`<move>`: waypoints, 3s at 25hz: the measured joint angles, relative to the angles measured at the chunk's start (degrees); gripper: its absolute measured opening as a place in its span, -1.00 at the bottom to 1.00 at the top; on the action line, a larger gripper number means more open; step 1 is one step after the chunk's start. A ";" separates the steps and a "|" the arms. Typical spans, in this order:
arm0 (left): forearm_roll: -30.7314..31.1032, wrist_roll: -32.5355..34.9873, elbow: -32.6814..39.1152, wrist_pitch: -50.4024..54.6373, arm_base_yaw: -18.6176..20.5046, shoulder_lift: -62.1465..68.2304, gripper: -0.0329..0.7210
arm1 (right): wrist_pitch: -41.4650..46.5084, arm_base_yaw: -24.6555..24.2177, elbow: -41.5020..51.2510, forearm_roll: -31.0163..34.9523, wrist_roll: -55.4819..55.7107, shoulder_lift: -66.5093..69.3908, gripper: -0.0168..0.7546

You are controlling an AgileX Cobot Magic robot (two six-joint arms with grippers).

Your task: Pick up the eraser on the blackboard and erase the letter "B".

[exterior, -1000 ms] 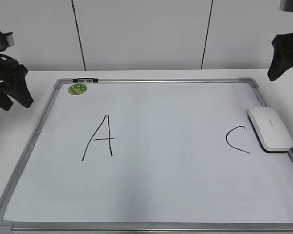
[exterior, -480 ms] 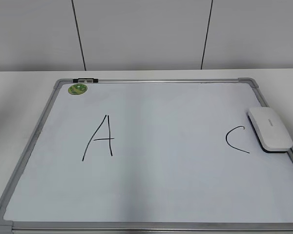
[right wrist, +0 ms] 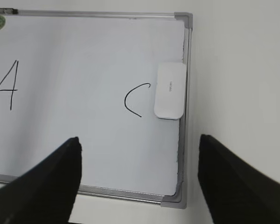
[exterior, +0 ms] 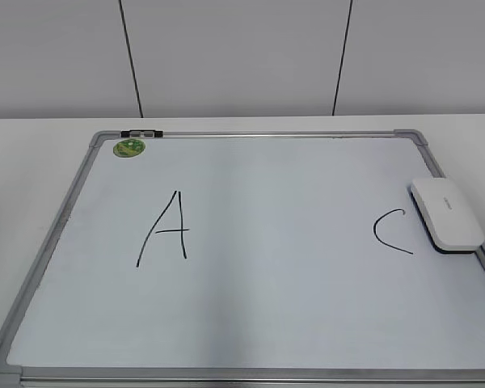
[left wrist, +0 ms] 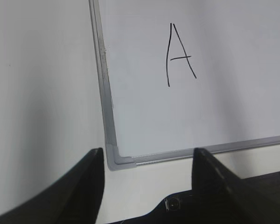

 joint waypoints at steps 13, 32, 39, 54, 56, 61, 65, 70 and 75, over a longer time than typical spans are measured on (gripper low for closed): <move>5.19 -0.22 17.59 0.83 -3.33 -24.78 0.17 | 0.57 1.56 14.56 -1.63 0.13 -21.37 0.53; 10.11 -0.22 31.21 -8.78 -3.37 -28.99 0.15 | -6.19 1.56 43.06 -5.71 0.40 -30.24 0.53; 10.33 -0.22 31.21 -9.01 -3.37 -28.99 0.15 | -6.99 1.56 43.17 -5.72 0.66 -30.24 0.53; 10.46 -0.22 31.21 -9.01 -3.37 -28.99 0.15 | -6.99 1.56 43.17 -5.83 0.80 -30.24 0.53; 10.46 -0.22 31.21 -9.01 -3.37 -29.08 0.14 | -6.99 1.56 43.17 -5.83 0.80 -30.24 0.53; 10.46 -0.22 31.21 -9.05 -3.05 -33.97 0.12 | -6.99 1.56 43.17 -5.83 0.80 -34.20 0.53; 10.46 -0.22 31.21 -9.05 -2.22 -40.06 0.08 | -6.99 1.56 43.17 -5.83 0.80 -39.68 0.53; 10.46 -0.22 31.21 -8.90 -1.00 -45.91 0.00 | -6.99 1.56 43.17 -5.83 0.80 -47.73 0.53; 10.46 -0.22 31.29 -8.74 -0.75 -46.02 -0.02 | -6.89 1.56 43.17 -5.83 0.80 -48.84 0.53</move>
